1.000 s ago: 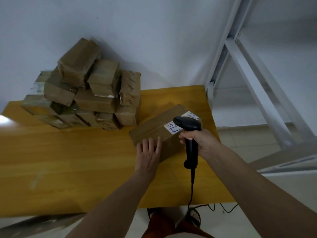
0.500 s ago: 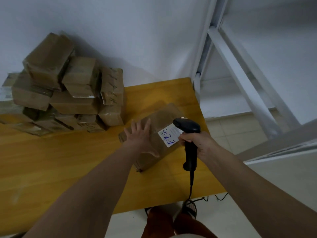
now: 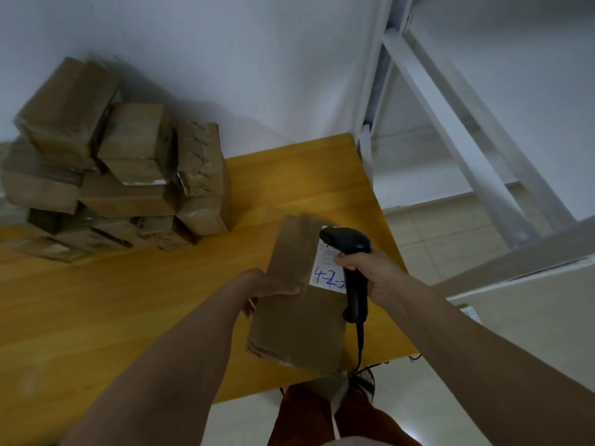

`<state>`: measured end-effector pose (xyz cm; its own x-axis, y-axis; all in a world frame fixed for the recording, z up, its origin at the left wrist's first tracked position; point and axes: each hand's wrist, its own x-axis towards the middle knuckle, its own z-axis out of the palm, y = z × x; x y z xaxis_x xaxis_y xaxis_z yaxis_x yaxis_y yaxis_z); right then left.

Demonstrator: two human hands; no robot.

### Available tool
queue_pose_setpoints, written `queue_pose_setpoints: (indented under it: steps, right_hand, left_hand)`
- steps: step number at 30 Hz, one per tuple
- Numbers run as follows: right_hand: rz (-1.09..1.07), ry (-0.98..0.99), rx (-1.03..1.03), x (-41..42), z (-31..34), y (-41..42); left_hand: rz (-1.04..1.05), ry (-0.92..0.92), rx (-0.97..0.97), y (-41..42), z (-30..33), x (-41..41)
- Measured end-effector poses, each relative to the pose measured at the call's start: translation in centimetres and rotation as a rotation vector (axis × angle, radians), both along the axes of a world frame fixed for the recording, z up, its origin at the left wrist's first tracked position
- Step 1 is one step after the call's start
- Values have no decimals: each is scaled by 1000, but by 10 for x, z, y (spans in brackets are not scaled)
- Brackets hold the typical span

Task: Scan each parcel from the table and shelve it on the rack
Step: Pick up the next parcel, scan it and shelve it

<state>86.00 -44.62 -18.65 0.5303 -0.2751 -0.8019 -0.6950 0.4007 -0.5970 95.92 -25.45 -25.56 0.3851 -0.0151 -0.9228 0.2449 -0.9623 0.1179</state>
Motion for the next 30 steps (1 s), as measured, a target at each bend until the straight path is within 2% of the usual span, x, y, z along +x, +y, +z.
queue_pose_setpoints:
  steps: [4, 9, 15, 18, 25, 30]
  right_hand:
    - [17, 43, -49, 1, -7, 2]
    - [45, 47, 68, -11, -15, 5]
    - [35, -34, 12, -15, -9, -2]
    - [72, -93, 7, -14, 0, -5]
    - [162, -231, -19, -7, 29, -14]
    - [151, -306, -59, -5, 55, -10]
  left_hand:
    - [196, -47, -223, 8, -13, -11]
    - [536, 3, -497, 2, -16, -27]
    - [661, 74, -684, -1, -12, -44]
    - [722, 51, -703, 2, -8, -41]
    - [708, 53, -698, 29, 35, -19]
    - [694, -69, -750, 27, 66, -9]
